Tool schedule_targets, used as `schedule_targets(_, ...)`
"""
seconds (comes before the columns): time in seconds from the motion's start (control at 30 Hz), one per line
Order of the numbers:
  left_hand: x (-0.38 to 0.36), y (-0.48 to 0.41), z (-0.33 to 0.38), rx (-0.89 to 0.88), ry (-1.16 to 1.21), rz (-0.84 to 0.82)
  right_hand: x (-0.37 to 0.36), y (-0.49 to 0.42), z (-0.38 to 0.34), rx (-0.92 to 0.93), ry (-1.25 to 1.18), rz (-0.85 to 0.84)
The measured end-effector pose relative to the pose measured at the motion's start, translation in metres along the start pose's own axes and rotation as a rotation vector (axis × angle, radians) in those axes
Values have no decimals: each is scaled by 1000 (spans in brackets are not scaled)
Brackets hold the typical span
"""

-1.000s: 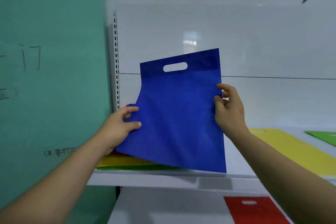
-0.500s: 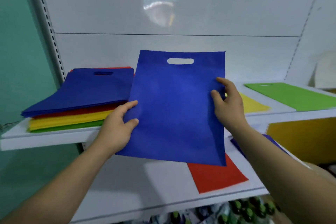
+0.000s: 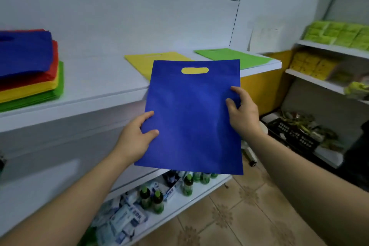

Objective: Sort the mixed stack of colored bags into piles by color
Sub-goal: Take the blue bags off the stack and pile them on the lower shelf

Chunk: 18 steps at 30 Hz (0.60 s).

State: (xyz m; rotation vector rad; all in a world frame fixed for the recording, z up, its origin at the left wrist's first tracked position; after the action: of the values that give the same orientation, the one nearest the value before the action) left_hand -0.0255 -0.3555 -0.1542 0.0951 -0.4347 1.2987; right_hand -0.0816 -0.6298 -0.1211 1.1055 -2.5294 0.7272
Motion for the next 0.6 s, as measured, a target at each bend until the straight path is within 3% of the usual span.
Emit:
schedule_targets(0.3,-108,-2,23,3,-132,-143,87,-16,73,-88,111,-6)
schedule_targets(0.6,-243,-14,30,94,-163,-143,152,-68,174,-170,184,-112)
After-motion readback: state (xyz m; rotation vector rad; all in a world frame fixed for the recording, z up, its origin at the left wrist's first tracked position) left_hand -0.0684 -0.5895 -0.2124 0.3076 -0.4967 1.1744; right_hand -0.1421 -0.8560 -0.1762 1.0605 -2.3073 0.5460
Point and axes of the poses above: each hand's wrist, its own y-axis away from the middle knuckle, its own x-axis out of the back of the hand, z = x × y, the point moved 3 cm from there along -y, towards the middle knuckle, and after that the axes turned 4 degrees about -x, right-handed, at the moved point
